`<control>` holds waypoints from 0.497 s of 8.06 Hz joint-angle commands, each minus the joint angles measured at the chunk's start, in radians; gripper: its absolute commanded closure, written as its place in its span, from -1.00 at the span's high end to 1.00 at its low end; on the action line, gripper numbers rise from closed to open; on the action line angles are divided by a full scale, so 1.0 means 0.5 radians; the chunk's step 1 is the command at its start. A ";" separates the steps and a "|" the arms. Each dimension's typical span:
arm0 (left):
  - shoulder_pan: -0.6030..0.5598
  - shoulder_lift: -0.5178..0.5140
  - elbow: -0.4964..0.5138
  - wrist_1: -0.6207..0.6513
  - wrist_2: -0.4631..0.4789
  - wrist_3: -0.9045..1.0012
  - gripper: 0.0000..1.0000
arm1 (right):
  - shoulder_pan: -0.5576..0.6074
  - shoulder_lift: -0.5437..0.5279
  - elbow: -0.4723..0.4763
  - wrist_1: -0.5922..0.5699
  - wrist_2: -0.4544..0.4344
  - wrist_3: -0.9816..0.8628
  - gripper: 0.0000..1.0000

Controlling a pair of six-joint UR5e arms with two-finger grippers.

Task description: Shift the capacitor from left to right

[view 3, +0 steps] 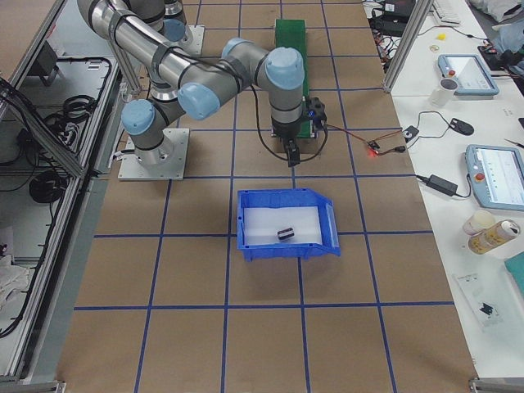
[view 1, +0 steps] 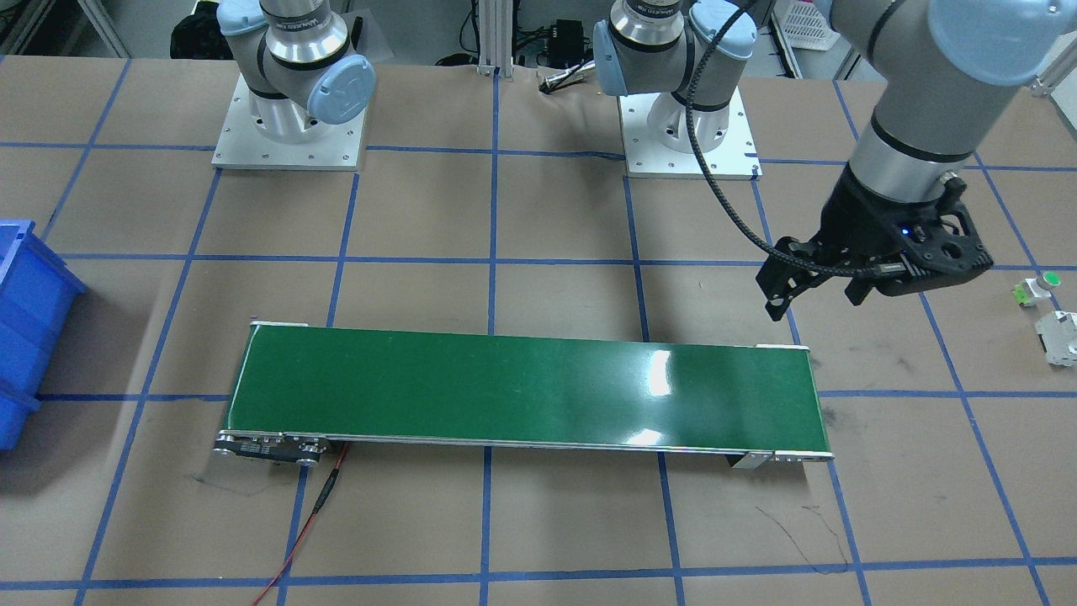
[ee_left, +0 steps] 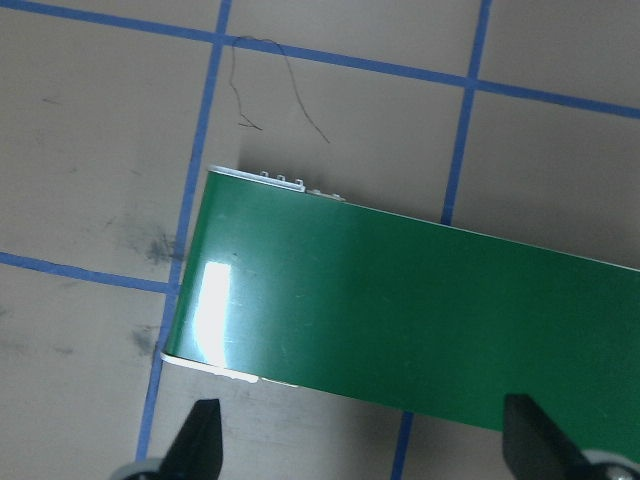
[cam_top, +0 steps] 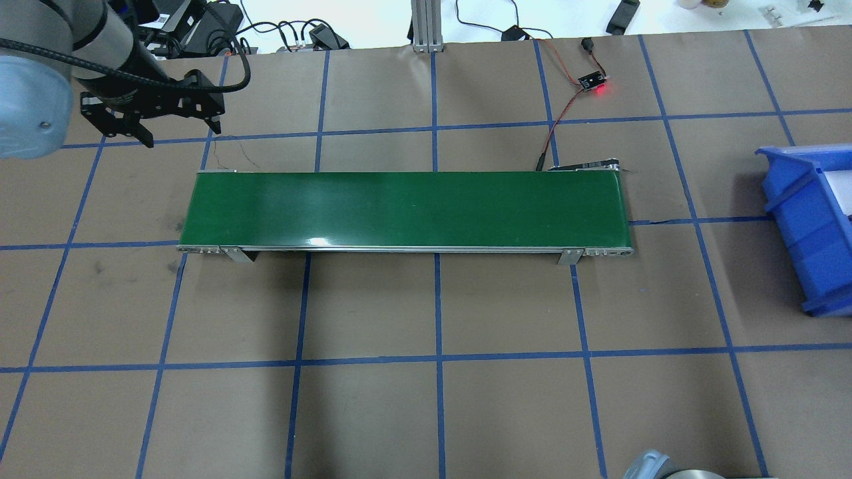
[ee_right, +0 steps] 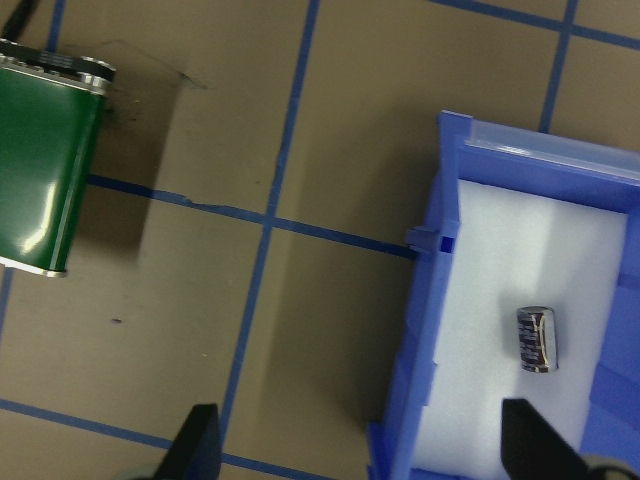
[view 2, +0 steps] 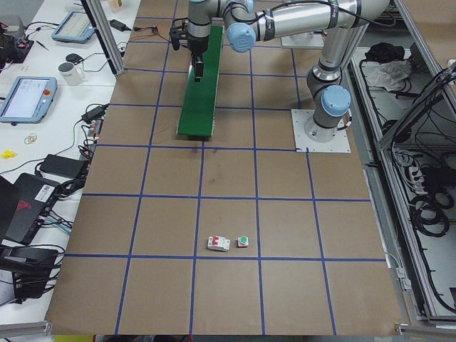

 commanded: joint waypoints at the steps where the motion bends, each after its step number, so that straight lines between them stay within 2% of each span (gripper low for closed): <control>1: -0.134 0.026 -0.017 -0.021 0.014 -0.095 1.00 | 0.479 -0.158 -0.118 0.262 -0.019 0.409 1.00; 3: -0.140 0.023 -0.017 -0.012 0.014 -0.095 1.00 | 0.960 -0.260 -0.124 0.336 -0.029 0.878 1.00; 4: -0.140 0.026 -0.014 -0.002 0.014 -0.098 1.00 | 1.114 -0.294 -0.124 0.376 -0.026 1.120 1.00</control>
